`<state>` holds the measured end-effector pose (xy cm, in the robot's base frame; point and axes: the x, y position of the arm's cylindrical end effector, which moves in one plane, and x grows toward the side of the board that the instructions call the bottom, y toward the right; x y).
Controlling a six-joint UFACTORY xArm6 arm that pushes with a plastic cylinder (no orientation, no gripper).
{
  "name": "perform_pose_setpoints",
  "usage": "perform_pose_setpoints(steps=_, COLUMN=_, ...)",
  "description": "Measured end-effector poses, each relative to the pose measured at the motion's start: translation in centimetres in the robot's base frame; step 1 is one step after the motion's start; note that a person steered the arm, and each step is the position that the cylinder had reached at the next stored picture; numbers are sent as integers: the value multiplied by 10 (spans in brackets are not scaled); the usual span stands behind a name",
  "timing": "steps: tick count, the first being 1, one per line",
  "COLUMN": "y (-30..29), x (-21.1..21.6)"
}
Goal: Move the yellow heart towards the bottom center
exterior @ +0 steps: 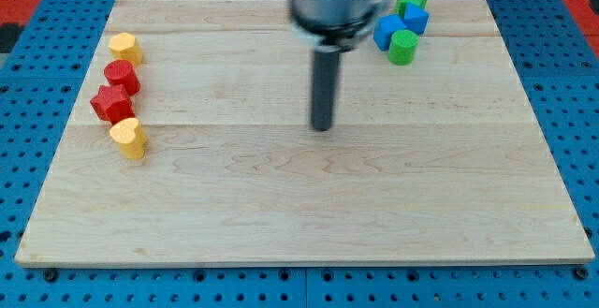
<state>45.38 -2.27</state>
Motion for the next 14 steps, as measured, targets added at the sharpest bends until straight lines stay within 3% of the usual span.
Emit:
perform_pose_setpoints(steps=1, y=-114, x=29)
perform_pose_setpoints(steps=2, y=-138, x=94)
perform_pose_setpoints(steps=3, y=-221, x=87)
perform_pose_setpoints(steps=4, y=-265, x=30)
perform_pose_setpoints(steps=5, y=-212, x=7)
perform_pose_setpoints(steps=6, y=-132, x=45)
perform_pose_setpoints(steps=7, y=-93, x=41)
perform_pose_setpoints(steps=8, y=-142, x=19)
perform_pose_setpoints(steps=10, y=-51, x=15)
perform_pose_setpoints(steps=12, y=-17, x=2)
perform_pose_setpoints(steps=13, y=9, x=31)
perform_pose_setpoints(steps=14, y=10, x=24)
